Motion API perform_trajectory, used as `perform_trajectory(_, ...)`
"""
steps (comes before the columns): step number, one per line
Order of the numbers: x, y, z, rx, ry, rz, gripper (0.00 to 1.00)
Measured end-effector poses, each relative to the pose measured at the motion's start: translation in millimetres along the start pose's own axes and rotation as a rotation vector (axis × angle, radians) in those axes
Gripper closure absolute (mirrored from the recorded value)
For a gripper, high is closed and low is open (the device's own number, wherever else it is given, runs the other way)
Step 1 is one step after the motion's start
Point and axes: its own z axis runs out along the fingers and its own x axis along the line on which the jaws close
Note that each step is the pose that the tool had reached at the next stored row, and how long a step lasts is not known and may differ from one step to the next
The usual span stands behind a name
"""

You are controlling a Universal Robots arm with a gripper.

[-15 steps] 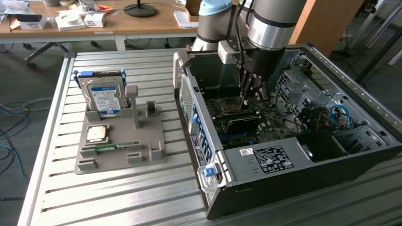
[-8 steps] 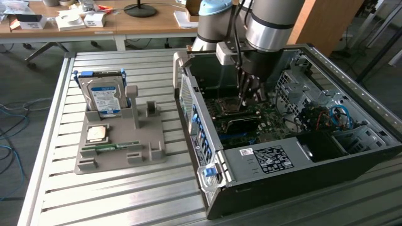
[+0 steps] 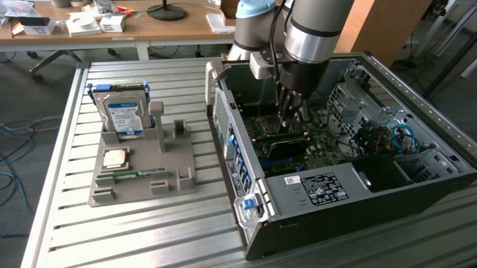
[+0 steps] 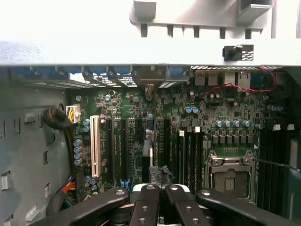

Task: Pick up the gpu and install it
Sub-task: 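Press down on the gpu until it lock into place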

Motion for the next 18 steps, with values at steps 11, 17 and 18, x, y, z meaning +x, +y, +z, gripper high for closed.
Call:
perform_trajectory(11, -6.2, 1.7, 5.1, 0.0004, -0.0002, 0.000, 0.89)
perform_trajectory(17, -6.3, 1.9, 12.3, 0.0002, 0.0001, 0.000, 0.89)
perform_trajectory(18, -6.3, 1.9, 12.3, 0.0002, 0.0002, 0.000, 0.89)
